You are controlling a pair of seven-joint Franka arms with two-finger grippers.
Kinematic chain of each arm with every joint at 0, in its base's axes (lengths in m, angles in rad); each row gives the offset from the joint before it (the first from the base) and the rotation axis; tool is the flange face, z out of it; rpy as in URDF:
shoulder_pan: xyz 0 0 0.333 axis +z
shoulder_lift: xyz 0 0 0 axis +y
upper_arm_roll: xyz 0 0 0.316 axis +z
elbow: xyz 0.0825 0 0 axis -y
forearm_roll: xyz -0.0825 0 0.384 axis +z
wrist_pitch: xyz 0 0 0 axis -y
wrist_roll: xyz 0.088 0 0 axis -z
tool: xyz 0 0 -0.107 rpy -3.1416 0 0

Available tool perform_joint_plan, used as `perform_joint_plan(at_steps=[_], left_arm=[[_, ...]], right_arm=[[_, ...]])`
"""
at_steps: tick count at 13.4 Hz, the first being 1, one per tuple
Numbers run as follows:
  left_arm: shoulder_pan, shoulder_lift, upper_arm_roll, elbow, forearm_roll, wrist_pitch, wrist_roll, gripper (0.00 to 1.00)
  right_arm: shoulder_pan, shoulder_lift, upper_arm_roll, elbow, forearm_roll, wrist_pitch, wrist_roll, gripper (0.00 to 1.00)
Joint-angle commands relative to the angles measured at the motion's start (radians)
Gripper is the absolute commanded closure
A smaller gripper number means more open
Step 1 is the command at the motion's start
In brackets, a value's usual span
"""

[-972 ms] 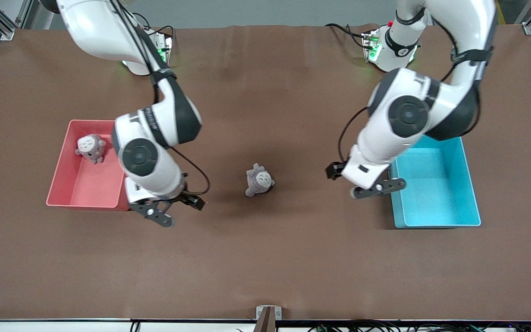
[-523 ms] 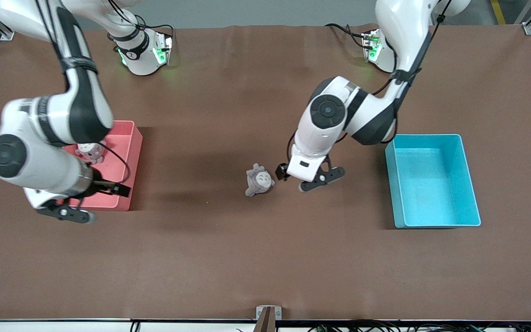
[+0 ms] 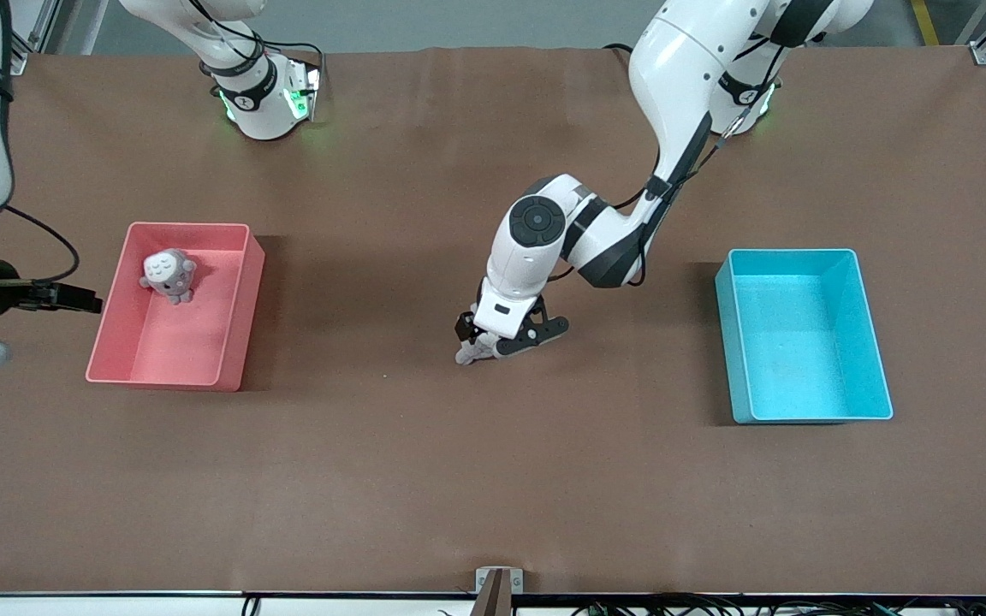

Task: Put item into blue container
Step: 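Grasp the plush with the left gripper while the right gripper withdraws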

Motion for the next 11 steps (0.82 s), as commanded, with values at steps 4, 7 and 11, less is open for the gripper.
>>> perform_joint_plan(at_steps=[4,7,11], left_arm=[[-0.03,0.061,0.008,0.045,-0.023,0.032,-0.001,0.0],[-0.053,0.084,0.01,0.042,-0.023,0.027,-0.001,0.0],[-0.057,0.113,0.01,0.042,-0.018,0.027,-0.001,0.03]], right_arm=[[-0.02,0.0,0.025,0.094,-0.021,-0.037,0.003,0.0],[-0.013,0.011,0.025,0.084,-0.004,-0.057,0.006,0.0],[0.0,-0.046,0.03,0.007,-0.013,-0.043,0.006,0.0]])
